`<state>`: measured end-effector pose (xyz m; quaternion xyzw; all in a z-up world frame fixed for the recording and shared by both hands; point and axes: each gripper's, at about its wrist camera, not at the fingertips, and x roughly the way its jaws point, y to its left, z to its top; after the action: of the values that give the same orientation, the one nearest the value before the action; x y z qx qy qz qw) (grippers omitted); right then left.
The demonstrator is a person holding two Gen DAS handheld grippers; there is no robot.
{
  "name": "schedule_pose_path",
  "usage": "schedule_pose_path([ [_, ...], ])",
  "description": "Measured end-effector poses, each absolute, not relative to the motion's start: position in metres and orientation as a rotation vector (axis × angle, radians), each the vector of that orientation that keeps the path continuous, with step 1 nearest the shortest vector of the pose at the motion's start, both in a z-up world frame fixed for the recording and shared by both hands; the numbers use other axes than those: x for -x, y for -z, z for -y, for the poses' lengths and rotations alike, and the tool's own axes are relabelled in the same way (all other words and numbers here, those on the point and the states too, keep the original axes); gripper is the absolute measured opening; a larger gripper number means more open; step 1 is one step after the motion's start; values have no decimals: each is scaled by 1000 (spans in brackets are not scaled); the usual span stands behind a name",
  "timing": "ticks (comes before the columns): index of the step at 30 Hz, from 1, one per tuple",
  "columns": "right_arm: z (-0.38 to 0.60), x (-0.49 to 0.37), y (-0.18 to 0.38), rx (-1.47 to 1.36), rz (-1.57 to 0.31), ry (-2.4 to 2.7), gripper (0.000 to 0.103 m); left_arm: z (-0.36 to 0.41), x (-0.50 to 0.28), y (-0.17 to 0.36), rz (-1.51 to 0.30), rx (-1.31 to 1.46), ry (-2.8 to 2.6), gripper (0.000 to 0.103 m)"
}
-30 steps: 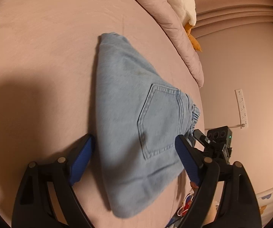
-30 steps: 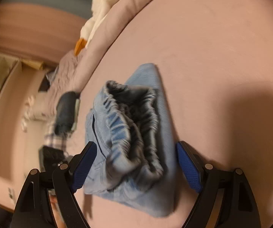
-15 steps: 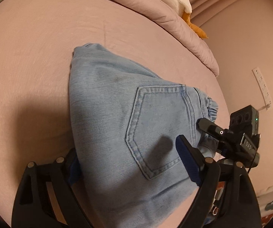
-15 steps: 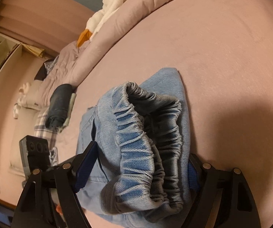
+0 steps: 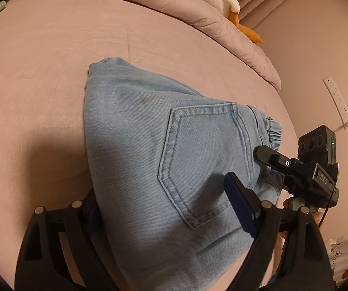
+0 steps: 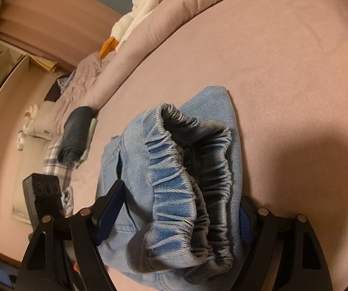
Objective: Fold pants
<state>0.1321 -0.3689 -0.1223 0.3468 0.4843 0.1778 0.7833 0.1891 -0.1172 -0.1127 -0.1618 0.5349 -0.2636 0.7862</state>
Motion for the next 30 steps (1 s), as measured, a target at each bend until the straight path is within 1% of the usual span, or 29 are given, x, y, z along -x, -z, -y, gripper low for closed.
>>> schedule_pose_path([
  [13,368,-135,122,-735,-1040,-390,82,124,-187,112,-1130,309,562,86],
  [15,368,-136,122,-726,-1043,-387,81,125,-186,111,-1123,291,549,83],
  [17,367,-137,121,-708,-1047,-373,79,126,-184,111,-1118,273,533,76],
  [19,366,-137,120,-688,-1047,-359,76,123,-184,111,-1115,271,511,66],
  [20,366,-137,120,-676,-1046,-351,74,121,-185,111,-1117,279,503,59],
  [22,363,-137,118,-650,-1047,-327,71,117,-187,112,-1126,283,478,49],
  [23,361,-137,116,-629,-1048,-316,70,117,-188,112,-1128,284,472,46],
  [30,344,-139,104,-472,-1044,-218,62,126,-188,107,-1117,219,421,42],
])
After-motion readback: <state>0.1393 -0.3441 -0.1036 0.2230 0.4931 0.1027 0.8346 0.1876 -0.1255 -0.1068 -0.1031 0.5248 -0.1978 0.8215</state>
